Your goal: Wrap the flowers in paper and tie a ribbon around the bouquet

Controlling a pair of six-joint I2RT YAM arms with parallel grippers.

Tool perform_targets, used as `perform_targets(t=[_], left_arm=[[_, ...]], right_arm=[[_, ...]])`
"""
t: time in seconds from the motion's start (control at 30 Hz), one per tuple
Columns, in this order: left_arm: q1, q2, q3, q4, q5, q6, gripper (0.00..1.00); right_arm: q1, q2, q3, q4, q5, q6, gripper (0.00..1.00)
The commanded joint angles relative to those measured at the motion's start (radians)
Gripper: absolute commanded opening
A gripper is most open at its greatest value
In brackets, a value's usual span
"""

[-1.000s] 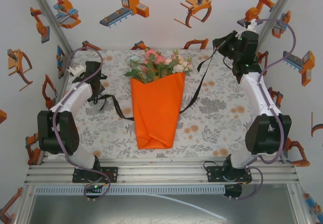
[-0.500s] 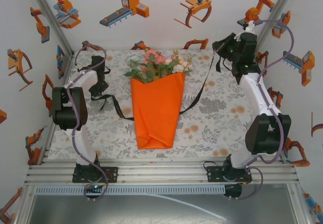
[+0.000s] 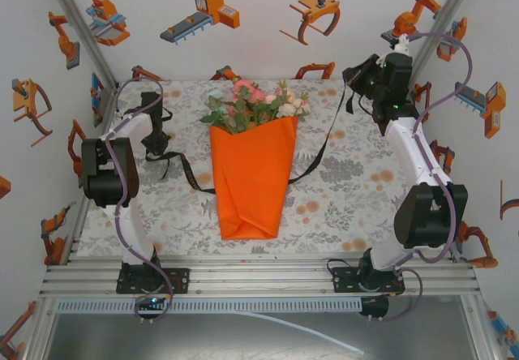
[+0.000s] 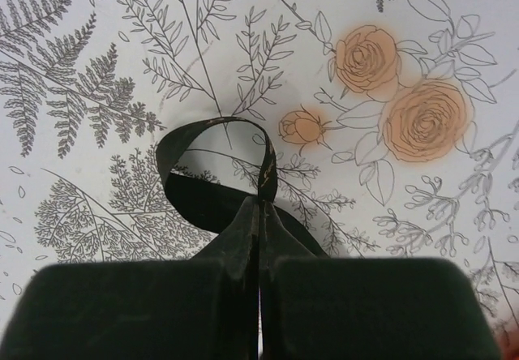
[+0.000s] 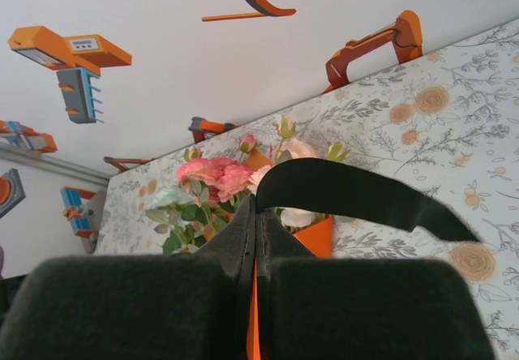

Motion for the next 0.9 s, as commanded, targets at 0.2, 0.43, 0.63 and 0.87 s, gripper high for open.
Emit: perform_targets(t=[0.2, 0.43, 0.63, 0.87], left_arm=[[0.04, -0.534, -0.174, 0.312, 0.426, 0.024, 0.0], [0.024, -0.757, -0.325, 0.491, 0.799, -0.088, 0.0], [-0.026, -0.954, -0.354, 0.415, 0.697, 0.065, 0.0], [-0.041, -1.132, -0.379, 0.507, 0.795, 0.117, 0.0]], right_arm=[[-0.059, -0.115, -0.045, -0.016, 0.049, 0.047, 0.0], [-0.038, -0.149, -0.079, 0.005, -0.036, 0.098, 0.0], [0.037, -0.142, -0.054, -0.013, -0.079, 0.08, 0.0], [0.333, 0.031, 0.143, -0.077, -0.113, 0.044, 0.0]])
